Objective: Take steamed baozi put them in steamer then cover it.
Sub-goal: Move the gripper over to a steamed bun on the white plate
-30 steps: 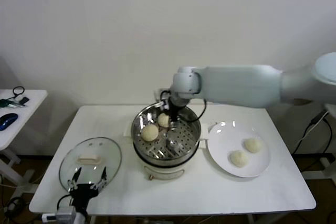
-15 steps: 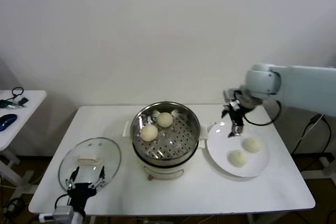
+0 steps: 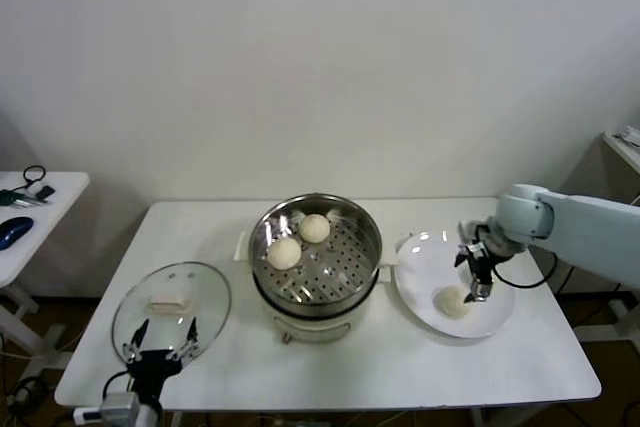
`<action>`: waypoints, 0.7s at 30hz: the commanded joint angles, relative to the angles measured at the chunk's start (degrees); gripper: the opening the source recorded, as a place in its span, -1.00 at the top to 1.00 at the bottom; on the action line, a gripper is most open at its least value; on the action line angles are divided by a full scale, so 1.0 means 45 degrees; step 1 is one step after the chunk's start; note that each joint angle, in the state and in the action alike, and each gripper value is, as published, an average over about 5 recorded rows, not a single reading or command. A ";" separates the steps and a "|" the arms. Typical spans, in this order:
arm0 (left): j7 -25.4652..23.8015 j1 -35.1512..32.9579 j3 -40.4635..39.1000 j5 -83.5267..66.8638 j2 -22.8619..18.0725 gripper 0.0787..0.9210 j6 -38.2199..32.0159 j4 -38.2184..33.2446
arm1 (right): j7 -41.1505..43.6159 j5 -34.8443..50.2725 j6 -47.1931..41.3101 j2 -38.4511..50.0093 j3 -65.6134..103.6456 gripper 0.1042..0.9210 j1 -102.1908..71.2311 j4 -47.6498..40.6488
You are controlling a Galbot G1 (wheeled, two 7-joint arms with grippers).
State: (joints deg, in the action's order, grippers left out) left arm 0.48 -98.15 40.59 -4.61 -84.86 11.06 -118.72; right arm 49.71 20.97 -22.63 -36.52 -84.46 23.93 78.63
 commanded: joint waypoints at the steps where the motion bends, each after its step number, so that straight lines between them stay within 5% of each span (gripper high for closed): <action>1: -0.0001 0.0008 0.0037 0.0013 -0.0025 -0.77 0.0013 0.0063 | -0.0159 -0.0980 -0.0026 -0.0197 0.2111 -0.76 -0.2918 -0.1286; 9: 0.0003 0.0027 0.0103 0.0006 -0.0016 -0.77 0.0027 0.0087 | -0.0372 -0.0745 -0.0158 -0.0818 0.2620 -0.75 -0.3120 -0.1588; 21: 0.0015 -0.0006 0.0060 0.0033 -0.0057 -0.77 0.0099 -0.0001 | 0.0687 -0.0940 0.0465 -0.0871 0.1591 -0.38 -0.1401 -0.1244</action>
State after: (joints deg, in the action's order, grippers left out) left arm 0.52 -98.09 41.00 -4.53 -85.08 11.48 -118.62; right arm 50.31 17.81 -22.24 -39.77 -76.35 14.58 73.53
